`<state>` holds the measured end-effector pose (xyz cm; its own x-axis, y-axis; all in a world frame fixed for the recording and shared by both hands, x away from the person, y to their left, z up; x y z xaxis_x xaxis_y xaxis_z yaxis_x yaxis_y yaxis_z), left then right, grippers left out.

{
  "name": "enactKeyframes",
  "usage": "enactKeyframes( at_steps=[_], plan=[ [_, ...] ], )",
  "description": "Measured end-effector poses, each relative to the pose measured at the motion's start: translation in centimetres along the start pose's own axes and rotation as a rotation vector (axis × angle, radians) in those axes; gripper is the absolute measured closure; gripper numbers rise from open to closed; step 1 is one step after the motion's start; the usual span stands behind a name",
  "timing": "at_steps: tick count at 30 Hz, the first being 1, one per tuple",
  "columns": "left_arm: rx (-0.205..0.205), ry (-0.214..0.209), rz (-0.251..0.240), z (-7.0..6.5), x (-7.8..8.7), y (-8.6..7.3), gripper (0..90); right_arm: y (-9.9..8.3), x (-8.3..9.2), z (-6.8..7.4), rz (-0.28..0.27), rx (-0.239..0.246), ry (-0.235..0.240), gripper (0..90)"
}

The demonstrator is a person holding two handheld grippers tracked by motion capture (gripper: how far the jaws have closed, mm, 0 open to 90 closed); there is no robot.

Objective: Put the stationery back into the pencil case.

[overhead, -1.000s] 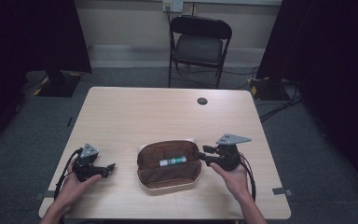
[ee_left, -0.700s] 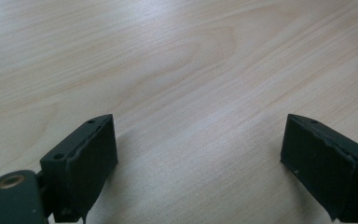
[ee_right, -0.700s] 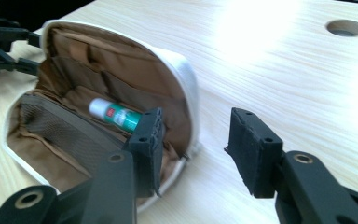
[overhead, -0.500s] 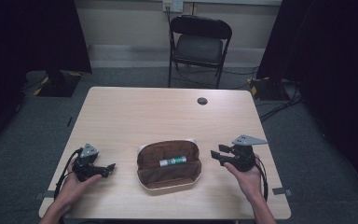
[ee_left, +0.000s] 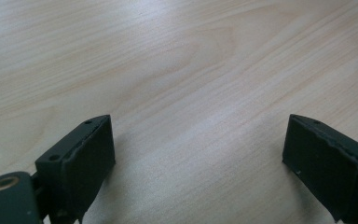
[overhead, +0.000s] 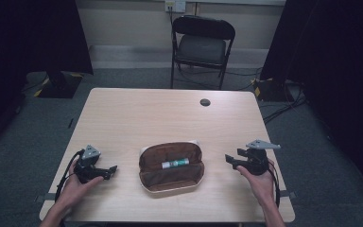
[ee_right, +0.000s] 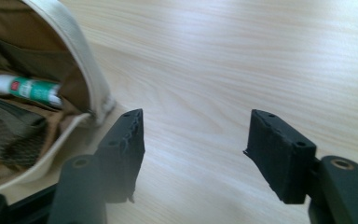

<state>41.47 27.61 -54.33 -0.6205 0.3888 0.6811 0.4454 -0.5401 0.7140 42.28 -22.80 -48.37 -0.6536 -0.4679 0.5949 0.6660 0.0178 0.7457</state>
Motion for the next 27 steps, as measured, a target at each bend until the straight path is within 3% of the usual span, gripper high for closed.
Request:
enactKeyframes(
  at_steps=[7,15,20,22,24,27],
  plan=[
    [0.0,0.0,0.0,0.0,0.0,0.0,8.6,-1.0,-0.8,-2.3,0.035,-0.04,-0.06,22.1],
    [-0.001,-0.001,0.002,0.0,0.0,0.0,8.5,-2.5,-2.0,-4.8,0.085,-0.07,-0.144,19.8],
    [-0.001,-0.001,0.002,0.0,0.0,0.0,8.4,-3.0,-2.2,-5.1,0.087,-0.057,-0.192,19.3],
    [-0.001,-0.002,0.002,0.0,0.0,0.0,8.4,-3.0,-2.3,-4.9,0.089,-0.059,-0.185,18.8],
    [-0.001,-0.001,0.002,0.0,0.0,0.0,8.4,-3.3,-2.7,-5.1,0.059,0.004,-0.226,14.8],
    [-0.002,-0.001,0.003,0.0,0.0,0.0,8.3,-3.3,-2.8,-5.1,0.04,-0.002,-0.231,14.1]
  ],
)
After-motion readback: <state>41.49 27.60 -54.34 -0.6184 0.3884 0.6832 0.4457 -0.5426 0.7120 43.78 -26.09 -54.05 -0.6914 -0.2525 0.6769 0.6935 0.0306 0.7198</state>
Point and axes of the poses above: each handheld gripper's, and its own axes: x roughly backward along the jaws, y roughly out of its top, z roughly to its left, the point moved 6 cm from there along -x, roughly forward along the jaws, and after that the axes turned 13 degrees about -x, right-handed, at the moved point
